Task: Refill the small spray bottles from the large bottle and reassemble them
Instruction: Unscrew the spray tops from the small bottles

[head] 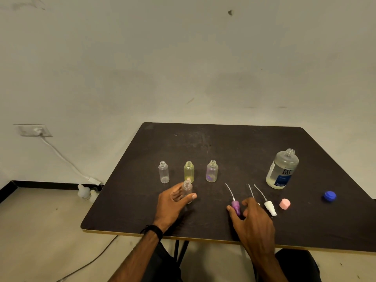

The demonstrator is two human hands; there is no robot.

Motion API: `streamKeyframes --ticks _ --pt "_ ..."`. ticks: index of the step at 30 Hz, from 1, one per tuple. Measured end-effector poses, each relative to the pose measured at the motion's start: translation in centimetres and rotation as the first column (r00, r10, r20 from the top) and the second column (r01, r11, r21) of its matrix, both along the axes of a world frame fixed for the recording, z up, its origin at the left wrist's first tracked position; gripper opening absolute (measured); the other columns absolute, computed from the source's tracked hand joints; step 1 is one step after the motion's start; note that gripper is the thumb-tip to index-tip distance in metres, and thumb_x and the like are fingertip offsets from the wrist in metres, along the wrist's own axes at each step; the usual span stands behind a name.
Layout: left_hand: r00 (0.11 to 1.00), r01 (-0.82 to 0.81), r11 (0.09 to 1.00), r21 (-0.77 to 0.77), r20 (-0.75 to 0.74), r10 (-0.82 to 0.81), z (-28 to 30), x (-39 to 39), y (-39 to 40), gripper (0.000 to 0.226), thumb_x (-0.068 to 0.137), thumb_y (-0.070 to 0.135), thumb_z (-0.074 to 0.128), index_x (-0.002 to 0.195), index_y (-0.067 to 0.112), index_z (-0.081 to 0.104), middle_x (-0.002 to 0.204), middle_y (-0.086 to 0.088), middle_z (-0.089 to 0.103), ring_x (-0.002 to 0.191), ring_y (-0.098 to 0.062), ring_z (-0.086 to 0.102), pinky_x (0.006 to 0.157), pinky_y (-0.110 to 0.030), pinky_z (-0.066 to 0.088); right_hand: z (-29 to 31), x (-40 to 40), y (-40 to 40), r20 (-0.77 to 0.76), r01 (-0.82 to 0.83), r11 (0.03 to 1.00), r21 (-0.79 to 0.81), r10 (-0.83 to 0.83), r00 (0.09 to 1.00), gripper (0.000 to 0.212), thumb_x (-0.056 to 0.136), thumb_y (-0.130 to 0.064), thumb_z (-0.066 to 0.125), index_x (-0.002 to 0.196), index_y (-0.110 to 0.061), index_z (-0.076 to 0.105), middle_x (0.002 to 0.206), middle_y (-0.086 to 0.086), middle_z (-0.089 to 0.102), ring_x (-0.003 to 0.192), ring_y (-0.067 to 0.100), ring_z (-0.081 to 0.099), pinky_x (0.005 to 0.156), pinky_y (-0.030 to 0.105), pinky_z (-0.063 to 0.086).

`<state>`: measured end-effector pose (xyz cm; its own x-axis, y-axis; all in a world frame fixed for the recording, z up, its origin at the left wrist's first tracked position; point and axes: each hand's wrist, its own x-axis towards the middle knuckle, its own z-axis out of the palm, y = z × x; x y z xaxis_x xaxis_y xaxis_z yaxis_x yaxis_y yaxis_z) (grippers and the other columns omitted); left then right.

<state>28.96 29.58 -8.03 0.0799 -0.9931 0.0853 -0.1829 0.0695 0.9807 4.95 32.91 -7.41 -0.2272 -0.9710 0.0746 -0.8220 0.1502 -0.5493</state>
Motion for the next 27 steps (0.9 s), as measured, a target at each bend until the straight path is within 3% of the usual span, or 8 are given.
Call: streamKeyframes --ticks 5,8,11,14,17,20,23,27 --pt "1.000 -0.007 1.000 -0.010 -0.001 0.007 0.2 -0.1 0.1 0.052 0.077 0.018 0.084 0.125 0.022 0.065 0.110 0.020 0.071 0.107 0.004 0.067 0.089 -0.012 0.051 0.1 0.1 0.1 -0.004 0.014 1.000 0.009 -0.014 1.000 0.036 0.084 -0.057 0.063 0.096 -0.029 0.046 0.076 -0.008 0.052 0.069 0.005 0.051 0.061 0.020 0.044" --pt "1.000 -0.006 1.000 -0.013 -0.008 0.006 0.3 0.0 0.1 0.051 0.077 0.017 0.084 0.125 0.021 0.066 0.109 0.019 0.072 0.107 0.004 0.067 0.090 -0.012 0.051 0.0 0.0 0.5 0.020 0.028 1.000 0.008 -0.028 0.999 0.041 0.084 -0.056 0.064 0.106 -0.025 0.051 0.077 -0.009 0.053 0.068 0.003 0.051 0.058 0.017 0.038" --pt "1.000 -0.012 1.000 -0.010 -0.002 0.012 0.5 1.1 0.4 0.051 0.075 0.024 0.085 0.123 0.023 0.068 0.109 0.016 0.074 0.107 0.002 0.068 0.092 -0.016 0.053 -0.3 -0.1 1.3 0.031 0.067 0.988 -0.140 -0.063 0.997 0.045 0.080 -0.047 0.073 0.112 -0.017 0.059 0.073 -0.008 0.054 0.063 0.003 0.051 0.054 0.015 0.034" --pt "0.998 -0.051 0.999 -0.008 0.045 0.051 1.0 3.7 0.5 0.050 0.074 0.034 0.083 0.121 0.027 0.069 0.111 0.011 0.074 0.106 0.001 0.068 0.090 -0.016 0.054 0.1 -0.4 1.4 0.073 0.046 0.981 -0.190 -0.033 0.997 0.040 0.077 -0.034 0.080 0.106 -0.012 0.063 0.073 -0.005 0.054 0.061 0.007 0.052 0.057 0.023 0.046" --pt "0.981 -0.144 0.989 -0.039 0.125 0.148 1.9 7.3 0.3 0.046 0.076 0.034 0.081 0.119 0.027 0.069 0.112 0.012 0.069 0.102 0.003 0.066 0.081 -0.010 0.051 1.0 0.4 1.6 0.059 -0.062 0.920 -0.386 0.092 0.994 0.032 0.071 -0.024 0.085 0.087 -0.025 0.057 0.064 -0.014 0.049 0.053 0.003 0.048 0.050 0.018 0.042" --pt "0.958 -0.246 0.968 -0.049 0.138 0.250 2.7 10.6 -0.6 0.048 0.077 0.027 0.082 0.122 0.024 0.068 0.112 0.010 0.068 0.102 -0.001 0.064 0.087 -0.018 0.051 2.2 3.3 2.1 0.103 -0.121 0.874 -0.470 0.191 0.976 0.020 0.080 -0.036 0.074 0.088 -0.029 0.057 0.063 -0.013 0.048 0.054 0.005 0.050 0.050 0.020 0.044" --pt "0.942 -0.296 0.955 -0.013 0.159 0.295 3.2 12.9 -2.0 0.054 0.079 0.022 0.081 0.130 0.017 0.064 0.119 0.000 0.067 0.108 -0.014 0.061 0.098 -0.035 0.049 2.3 6.6 1.7 0.168 -0.158 0.878 -0.451 0.258 0.951 0.015 0.084 -0.038 0.071 0.087 -0.032 0.058 0.062 -0.012 0.051 0.057 0.007 0.053 0.070 0.012 0.046" --pt "0.951 -0.273 0.962 0.024 0.156 0.267 3.5 14.2 -3.8 0.058 0.079 0.014 0.082 0.133 0.012 0.061 0.122 -0.004 0.068 0.111 -0.018 0.063 0.097 -0.032 0.049 1.7 10.3 0.6 0.238 -0.263 0.906 -0.331 0.350 0.906 0.013 0.088 -0.041 0.067 0.090 -0.033 0.058 0.072 -0.012 0.057 0.069 0.006 0.058 0.064 0.013 0.047"
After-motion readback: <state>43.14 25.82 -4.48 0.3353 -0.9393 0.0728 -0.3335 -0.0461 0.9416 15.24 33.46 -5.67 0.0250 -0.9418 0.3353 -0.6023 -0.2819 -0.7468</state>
